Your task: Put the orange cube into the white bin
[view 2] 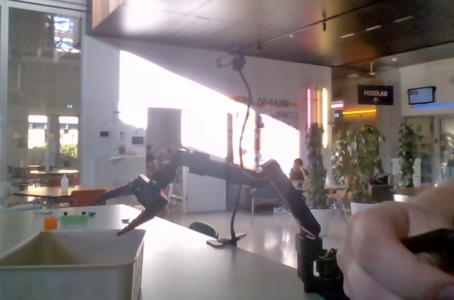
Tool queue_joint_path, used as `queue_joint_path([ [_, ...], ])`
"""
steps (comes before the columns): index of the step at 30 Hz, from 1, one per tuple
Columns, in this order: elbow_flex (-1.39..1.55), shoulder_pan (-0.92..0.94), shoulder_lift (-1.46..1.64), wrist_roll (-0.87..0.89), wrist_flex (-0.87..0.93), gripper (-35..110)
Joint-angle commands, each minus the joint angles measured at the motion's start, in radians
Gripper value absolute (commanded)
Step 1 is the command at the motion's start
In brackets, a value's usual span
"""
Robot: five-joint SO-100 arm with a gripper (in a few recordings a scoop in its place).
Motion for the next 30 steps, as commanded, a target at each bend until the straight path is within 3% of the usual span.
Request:
queue_joint_path([
  [1,-0.029,-0.011,0.012,0.003,0.006,58],
  [8,-0.046,0.008,0.067,0.003,0.11,61],
  [15,-0.034,0.063,0.423,0.002,0.275,61],
  [22,-0.029,0.11,0.689,0.0,0.693,61],
  [24,-0.009,0.103,0.718,0.006,0.733,61],
  [30,0.476,0.087,0.992,-0.002,0.712,57],
])
